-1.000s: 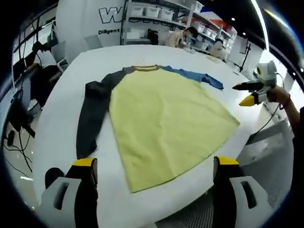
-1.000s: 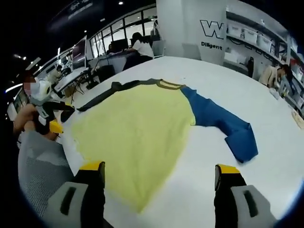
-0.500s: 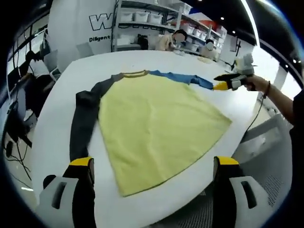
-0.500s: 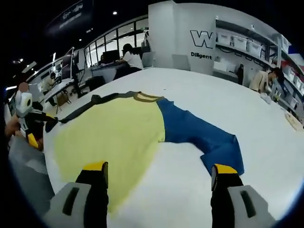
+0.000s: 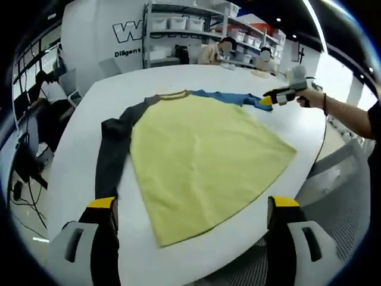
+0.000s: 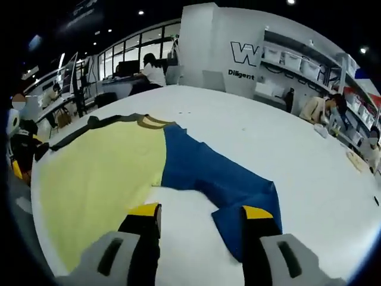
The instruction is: Fold the garment on the visible template until the final outline fits inside the template.
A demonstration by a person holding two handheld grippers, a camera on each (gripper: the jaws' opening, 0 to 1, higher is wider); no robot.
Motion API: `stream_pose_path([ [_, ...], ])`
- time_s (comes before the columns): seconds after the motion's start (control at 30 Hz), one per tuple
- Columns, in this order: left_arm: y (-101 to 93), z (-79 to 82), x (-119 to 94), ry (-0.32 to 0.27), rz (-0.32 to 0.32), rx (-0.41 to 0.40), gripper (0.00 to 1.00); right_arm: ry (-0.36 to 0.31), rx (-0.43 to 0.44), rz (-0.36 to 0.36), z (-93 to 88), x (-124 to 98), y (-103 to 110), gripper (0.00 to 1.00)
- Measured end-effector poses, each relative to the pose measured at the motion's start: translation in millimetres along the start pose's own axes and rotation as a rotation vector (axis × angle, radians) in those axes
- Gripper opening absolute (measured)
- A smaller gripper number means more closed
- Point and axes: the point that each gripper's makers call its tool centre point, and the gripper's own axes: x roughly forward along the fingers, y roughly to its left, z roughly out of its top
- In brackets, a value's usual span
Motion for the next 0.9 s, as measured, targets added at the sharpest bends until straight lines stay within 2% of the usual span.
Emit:
stream_pose_path([
  [0.1,0.9,1.3,-2,-0.007,0.005,-0.003,0.99,0.020,0.026,-0.003,-8.3,7,-8,0.37],
  [0.2,-0.6,1.0,-2,-0.012,0.006,-0.009,0.99,0.055,0.058,-0.010,-19.5,12,-13,0.34],
  [0.4,-2.0,3.9,-2,-0.036,0.010,-0.016,0.97,0.085,0.042,-0.028,-30.3,17,-20,0.23],
  [0.57,0.6,3.2,-2,-0.024,0.018,-0.009,0.95,0.098,0.061,-0.052,-36.9,20,-29,0.19],
  [0.63,0.7,2.4,-2,-0.015,0.016,-0.008,0.93,0.112,0.035,-0.059,-41.7,20,-30,0.13],
  [0.67,0.9,2.5,-2,-0.016,0.018,-0.008,0.93,0.089,0.057,-0.042,-41.6,22,-27,0.10],
  [0.77,1.3,2.2,0,-0.015,0.016,-0.013,0.93,0.093,0.047,-0.057,-42.1,23,-31,0.07],
  [0.83,0.0,2.2,0,-0.017,0.008,-0.018,0.93,0.098,0.032,-0.072,-42.4,21,-34,0.00],
  [0.9,-0.7,2.5,1,-0.018,0.003,-0.025,0.93,0.093,0.038,-0.084,-40.3,19,-39,0.00],
])
